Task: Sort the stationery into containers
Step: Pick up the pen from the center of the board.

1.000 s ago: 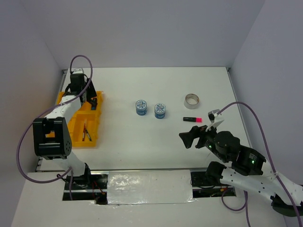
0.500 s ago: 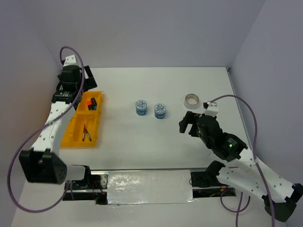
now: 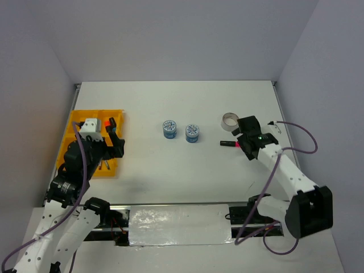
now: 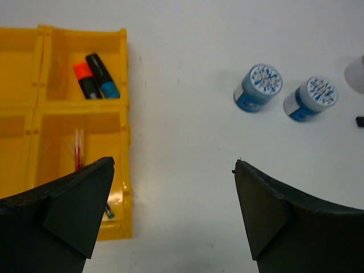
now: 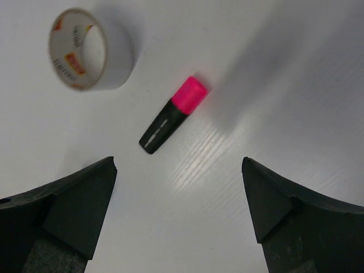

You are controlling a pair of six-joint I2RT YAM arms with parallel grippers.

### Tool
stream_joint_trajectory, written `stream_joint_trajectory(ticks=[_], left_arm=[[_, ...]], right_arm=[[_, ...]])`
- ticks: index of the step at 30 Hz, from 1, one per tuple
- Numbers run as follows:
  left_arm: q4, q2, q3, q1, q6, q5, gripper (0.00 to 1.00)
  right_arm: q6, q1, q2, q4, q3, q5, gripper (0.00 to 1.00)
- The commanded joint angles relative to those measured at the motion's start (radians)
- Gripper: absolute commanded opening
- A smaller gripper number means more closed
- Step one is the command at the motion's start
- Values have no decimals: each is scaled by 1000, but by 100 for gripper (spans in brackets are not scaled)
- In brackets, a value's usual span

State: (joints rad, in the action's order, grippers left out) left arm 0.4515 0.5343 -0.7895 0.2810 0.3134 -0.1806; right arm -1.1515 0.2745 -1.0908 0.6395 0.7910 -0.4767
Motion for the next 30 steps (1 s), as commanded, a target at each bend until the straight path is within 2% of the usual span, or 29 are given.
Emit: stream_joint_trajectory(ticks=[1,5,10,18,23,29,30], left_arm=[[9,-89,42,6,-17,18,99],[15,-100,46,6,-14,-5,99],[13,-56,41,14,-23,35,99],[3,-106,52,18,-23,41,99],[6,-83,49,17,-30,56,99],[7,-97,49,18,-27,55,99],[7,-97,52,17,-27,55,99]], right_arm=[[-212,-46,-108,70,103,-37,98],[-260,-124,-323,66,175,38,96],[-295,-130,-516,133,301,27,93],[-318,-136,-636,144,338,85,87],[-333,-138,-693,179,346,98,78],[-343,-143,-679,164,288,89,54],[-335,-143,-681,167,289,76,43]])
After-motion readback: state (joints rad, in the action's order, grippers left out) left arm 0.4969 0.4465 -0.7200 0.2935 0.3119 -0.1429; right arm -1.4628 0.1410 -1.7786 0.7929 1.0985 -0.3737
